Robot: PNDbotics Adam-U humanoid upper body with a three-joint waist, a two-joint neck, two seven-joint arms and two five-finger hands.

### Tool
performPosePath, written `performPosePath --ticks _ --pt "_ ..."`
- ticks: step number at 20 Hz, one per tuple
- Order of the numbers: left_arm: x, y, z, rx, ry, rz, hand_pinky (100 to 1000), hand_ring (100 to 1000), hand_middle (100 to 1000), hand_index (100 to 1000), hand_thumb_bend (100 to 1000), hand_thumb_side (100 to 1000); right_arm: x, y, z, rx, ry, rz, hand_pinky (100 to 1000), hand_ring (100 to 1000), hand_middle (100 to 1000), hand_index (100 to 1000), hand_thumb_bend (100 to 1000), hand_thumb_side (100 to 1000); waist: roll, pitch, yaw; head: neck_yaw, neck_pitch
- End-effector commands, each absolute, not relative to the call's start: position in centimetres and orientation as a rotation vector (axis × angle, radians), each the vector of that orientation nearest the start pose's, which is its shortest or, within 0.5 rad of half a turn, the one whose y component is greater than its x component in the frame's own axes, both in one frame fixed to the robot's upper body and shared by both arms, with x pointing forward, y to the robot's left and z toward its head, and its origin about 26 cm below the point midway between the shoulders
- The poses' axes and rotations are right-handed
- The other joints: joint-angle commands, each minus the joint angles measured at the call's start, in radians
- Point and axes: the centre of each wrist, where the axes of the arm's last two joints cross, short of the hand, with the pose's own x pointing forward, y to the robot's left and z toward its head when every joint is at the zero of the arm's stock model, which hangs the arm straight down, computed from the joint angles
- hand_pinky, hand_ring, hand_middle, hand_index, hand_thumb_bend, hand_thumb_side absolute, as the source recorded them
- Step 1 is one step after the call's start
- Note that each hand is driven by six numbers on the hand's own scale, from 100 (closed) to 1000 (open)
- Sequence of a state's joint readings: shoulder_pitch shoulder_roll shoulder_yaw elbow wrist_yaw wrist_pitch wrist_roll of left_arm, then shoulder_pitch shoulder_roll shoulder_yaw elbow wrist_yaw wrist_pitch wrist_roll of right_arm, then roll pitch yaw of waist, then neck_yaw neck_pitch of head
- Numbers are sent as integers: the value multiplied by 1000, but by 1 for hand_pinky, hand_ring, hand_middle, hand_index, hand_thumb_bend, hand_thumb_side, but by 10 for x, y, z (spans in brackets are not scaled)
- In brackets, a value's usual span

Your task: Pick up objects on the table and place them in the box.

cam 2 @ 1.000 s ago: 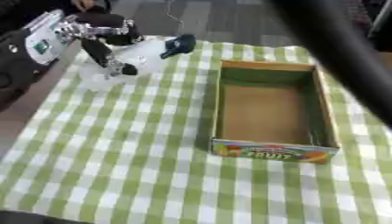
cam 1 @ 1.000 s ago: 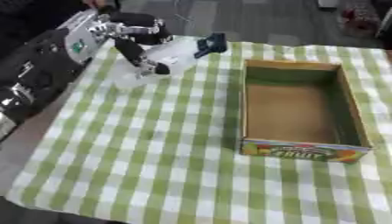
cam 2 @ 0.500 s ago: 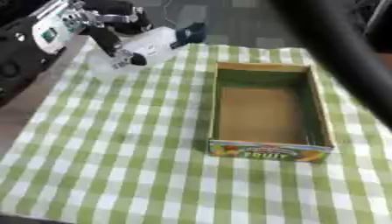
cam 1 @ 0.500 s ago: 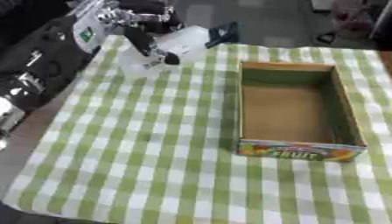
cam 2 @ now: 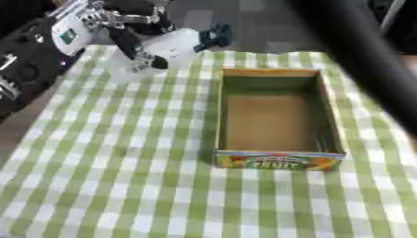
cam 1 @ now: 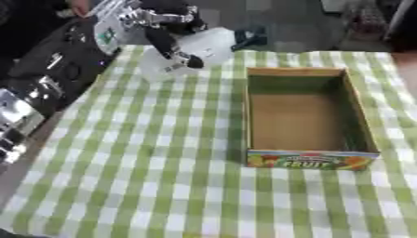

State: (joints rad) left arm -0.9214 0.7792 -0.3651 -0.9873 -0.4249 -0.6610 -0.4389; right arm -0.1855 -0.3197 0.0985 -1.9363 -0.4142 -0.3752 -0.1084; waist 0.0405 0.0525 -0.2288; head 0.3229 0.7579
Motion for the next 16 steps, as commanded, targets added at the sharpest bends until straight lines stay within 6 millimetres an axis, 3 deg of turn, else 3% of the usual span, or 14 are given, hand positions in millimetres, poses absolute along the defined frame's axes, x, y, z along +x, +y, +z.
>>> performPosePath --ticks 1,16 --pt "454 365 254 568 -1604 -2062 100 100 104 266 121 811 293 -251 157 351 -2435 2 535 698 706 775 196 1000 1 -17 -8 1 -24" --pt "466 351 254 576 -1652 -2096 100 100 105 268 122 815 292 -243 176 464 -2522 -1 533 692 704 772 236 1000 17 -10 -82 2 -66"
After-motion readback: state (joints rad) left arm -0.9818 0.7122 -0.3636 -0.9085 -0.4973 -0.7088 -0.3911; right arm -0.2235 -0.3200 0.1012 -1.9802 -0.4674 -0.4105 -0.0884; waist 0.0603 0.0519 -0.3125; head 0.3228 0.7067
